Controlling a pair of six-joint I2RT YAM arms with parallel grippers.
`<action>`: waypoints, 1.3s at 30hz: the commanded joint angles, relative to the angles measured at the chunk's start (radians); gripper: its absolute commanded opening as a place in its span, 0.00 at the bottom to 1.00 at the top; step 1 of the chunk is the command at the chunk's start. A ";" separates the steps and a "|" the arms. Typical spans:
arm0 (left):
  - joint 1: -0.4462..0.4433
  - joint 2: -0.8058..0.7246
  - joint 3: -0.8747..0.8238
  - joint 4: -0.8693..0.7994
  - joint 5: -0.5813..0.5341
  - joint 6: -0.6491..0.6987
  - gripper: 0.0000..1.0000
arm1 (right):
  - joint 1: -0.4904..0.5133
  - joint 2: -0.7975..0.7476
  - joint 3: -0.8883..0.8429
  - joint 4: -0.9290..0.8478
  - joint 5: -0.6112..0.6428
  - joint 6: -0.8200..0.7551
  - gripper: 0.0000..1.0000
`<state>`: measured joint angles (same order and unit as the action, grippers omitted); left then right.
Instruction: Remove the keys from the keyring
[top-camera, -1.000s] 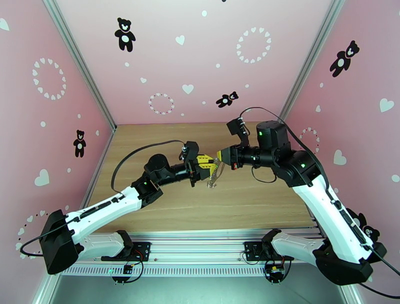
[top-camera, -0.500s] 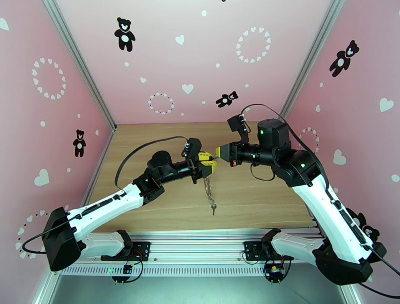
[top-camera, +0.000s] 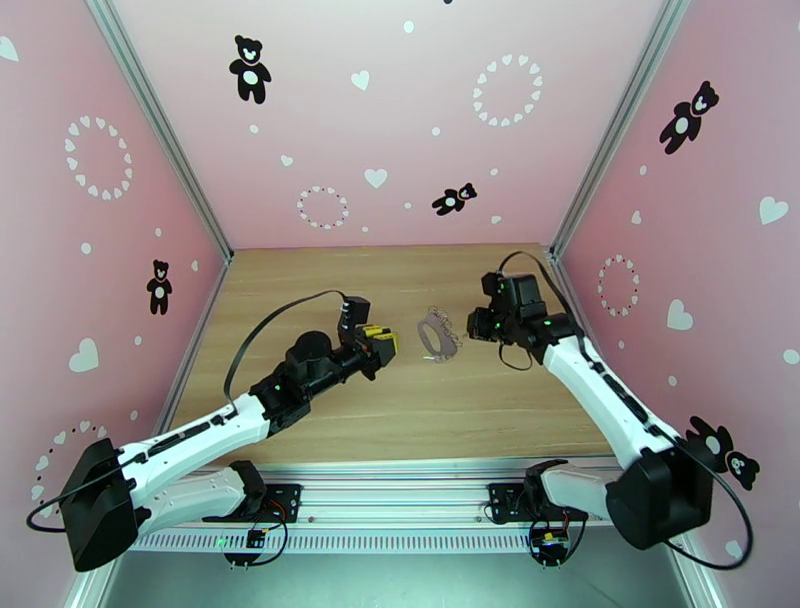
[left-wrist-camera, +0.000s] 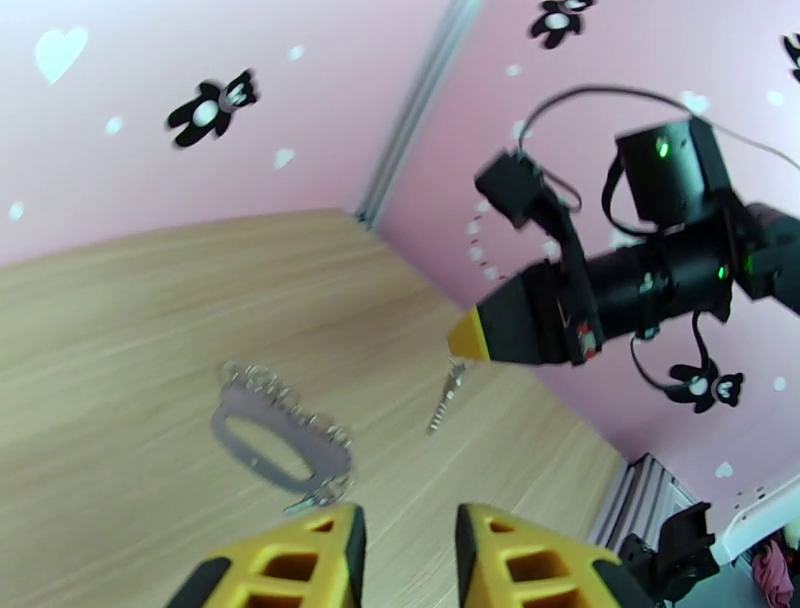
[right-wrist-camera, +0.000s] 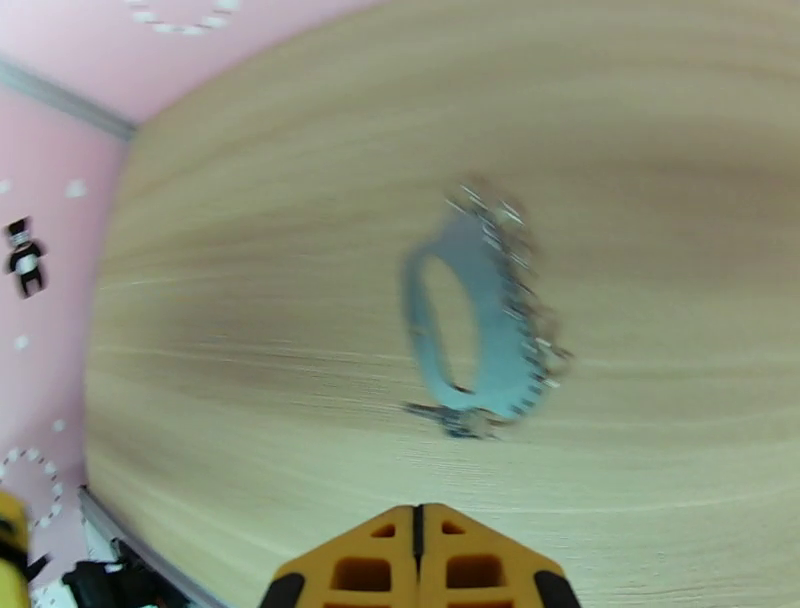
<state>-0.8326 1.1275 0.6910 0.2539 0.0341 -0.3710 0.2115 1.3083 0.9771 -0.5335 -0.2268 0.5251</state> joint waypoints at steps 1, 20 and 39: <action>0.006 0.048 0.023 -0.096 -0.068 -0.068 0.33 | -0.099 0.076 -0.077 0.131 -0.038 0.024 0.00; 0.007 0.146 0.084 -0.175 -0.102 -0.144 0.40 | -0.124 0.177 -0.015 0.015 -0.018 -0.156 0.47; 0.023 0.035 0.073 -0.311 -0.186 -0.162 0.49 | 0.096 0.411 0.028 0.137 0.102 0.379 0.44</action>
<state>-0.8219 1.1915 0.7734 -0.0238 -0.1188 -0.5358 0.2787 1.7184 1.0264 -0.4335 -0.1802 0.7738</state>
